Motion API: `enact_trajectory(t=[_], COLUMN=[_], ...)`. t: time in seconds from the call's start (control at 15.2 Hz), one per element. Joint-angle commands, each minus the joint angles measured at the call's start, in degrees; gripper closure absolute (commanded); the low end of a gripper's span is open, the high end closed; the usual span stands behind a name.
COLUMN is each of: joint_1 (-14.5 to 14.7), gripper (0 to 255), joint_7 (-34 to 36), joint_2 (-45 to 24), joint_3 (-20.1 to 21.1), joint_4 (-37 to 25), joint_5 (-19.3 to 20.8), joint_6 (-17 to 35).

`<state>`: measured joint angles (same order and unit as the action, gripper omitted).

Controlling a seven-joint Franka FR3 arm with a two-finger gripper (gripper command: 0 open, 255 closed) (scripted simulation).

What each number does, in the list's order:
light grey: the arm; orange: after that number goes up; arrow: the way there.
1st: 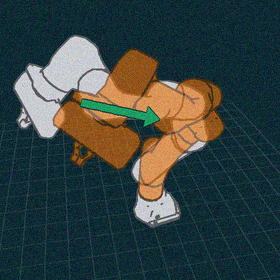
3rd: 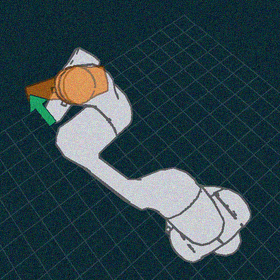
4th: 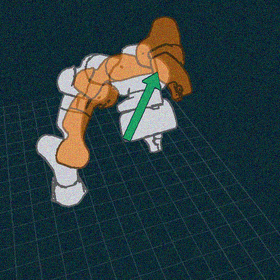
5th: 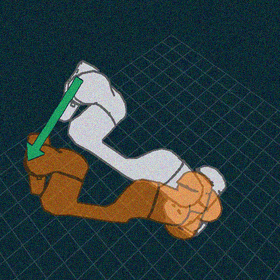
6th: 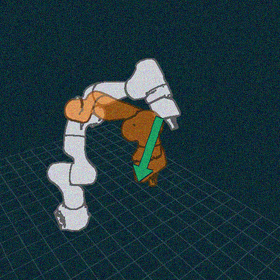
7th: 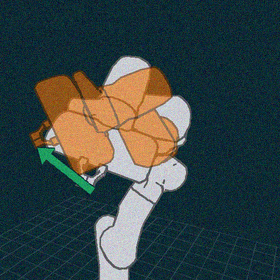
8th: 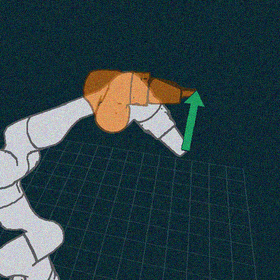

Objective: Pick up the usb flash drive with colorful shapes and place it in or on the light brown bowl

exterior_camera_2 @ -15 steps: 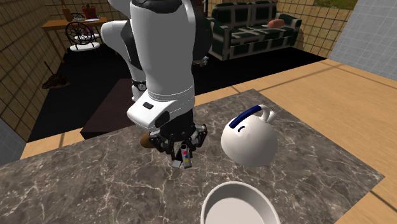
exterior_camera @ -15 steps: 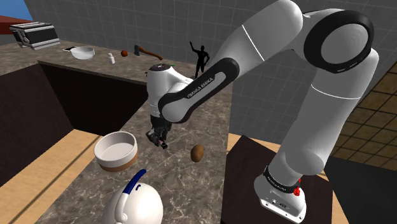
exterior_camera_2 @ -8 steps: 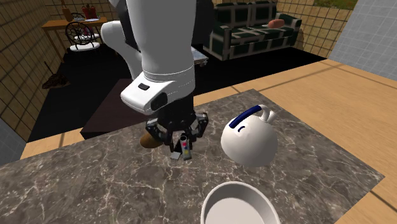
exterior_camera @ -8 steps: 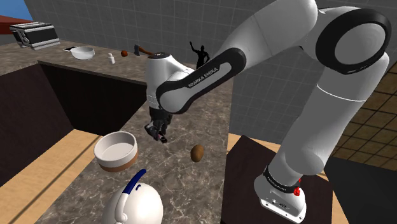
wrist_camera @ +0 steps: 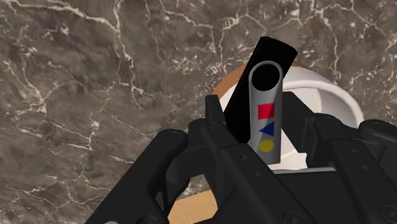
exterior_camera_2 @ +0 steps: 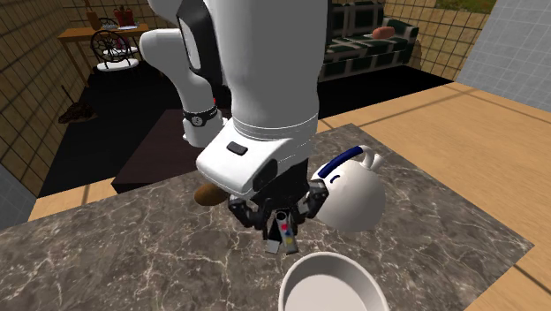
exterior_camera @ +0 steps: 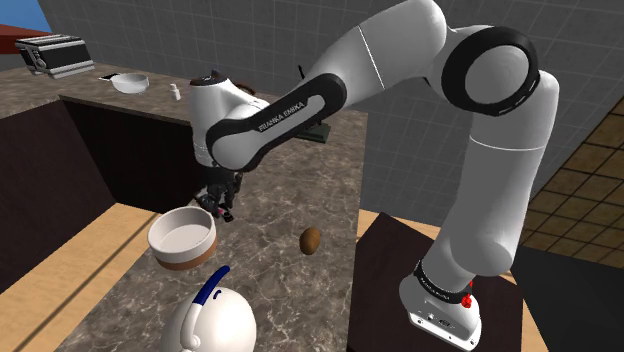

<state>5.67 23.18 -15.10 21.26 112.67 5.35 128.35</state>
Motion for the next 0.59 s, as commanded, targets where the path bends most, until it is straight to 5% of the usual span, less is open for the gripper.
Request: enact_trajectory(t=[0.0,0.4,0.53], joint_1=[1.43,6.89,6.99], gripper=[255,255,255], joint_7=[1.71,4.7,4.8], joint_2=[-4.18,-18.86,-19.42], joint_3=[-0.14,-1.39,-1.61], joint_4=[-6.25,-29.01,-28.34], joint_5=[1.67,5.75,5.92], joint_6=[-2.35,-11.01,-9.79])
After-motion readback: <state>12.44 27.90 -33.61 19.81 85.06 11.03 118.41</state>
